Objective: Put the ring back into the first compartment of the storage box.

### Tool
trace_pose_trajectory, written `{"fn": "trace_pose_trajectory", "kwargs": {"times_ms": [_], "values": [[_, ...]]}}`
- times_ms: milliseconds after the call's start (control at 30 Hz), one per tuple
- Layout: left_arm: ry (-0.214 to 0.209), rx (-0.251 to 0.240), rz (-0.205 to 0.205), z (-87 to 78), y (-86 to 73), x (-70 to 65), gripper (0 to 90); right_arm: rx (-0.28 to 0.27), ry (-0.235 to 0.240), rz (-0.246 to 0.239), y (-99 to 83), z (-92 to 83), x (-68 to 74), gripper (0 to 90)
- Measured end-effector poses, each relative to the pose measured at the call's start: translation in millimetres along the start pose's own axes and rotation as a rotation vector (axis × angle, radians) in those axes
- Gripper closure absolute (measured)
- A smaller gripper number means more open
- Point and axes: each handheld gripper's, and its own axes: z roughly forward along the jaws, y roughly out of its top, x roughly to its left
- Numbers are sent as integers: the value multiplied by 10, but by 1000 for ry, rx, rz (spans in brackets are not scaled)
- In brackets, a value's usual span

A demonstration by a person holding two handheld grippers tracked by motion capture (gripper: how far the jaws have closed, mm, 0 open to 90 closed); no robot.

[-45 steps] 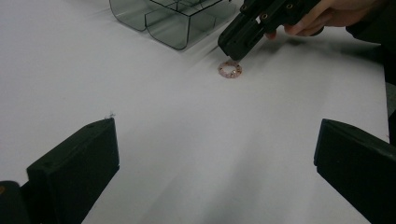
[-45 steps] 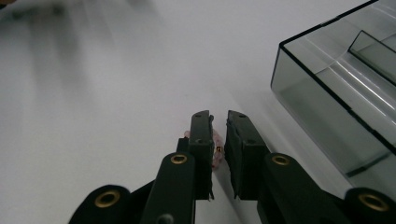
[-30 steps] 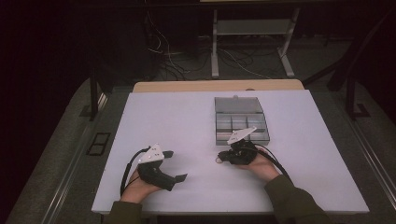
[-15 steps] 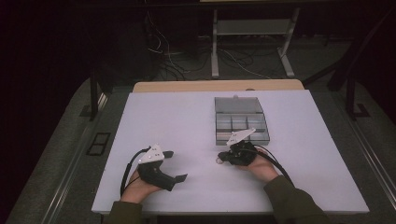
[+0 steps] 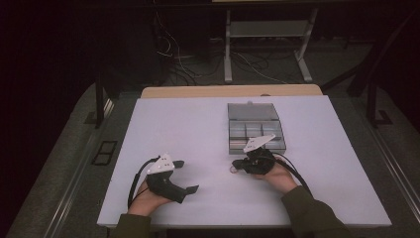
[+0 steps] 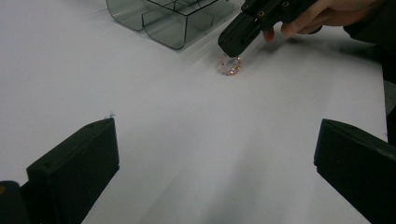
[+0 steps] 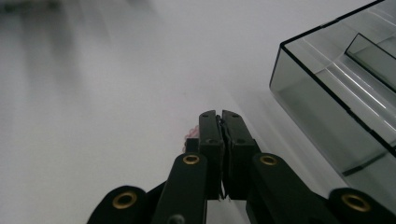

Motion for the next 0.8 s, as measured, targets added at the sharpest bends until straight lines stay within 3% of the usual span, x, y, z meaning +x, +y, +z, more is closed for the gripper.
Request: {"fn": "trace_pose_trajectory", "kwargs": {"times_ms": [800], "values": [[-8, -1, 7, 4, 4, -8, 0, -69, 12, 20, 55, -224, -18, 870]]}}
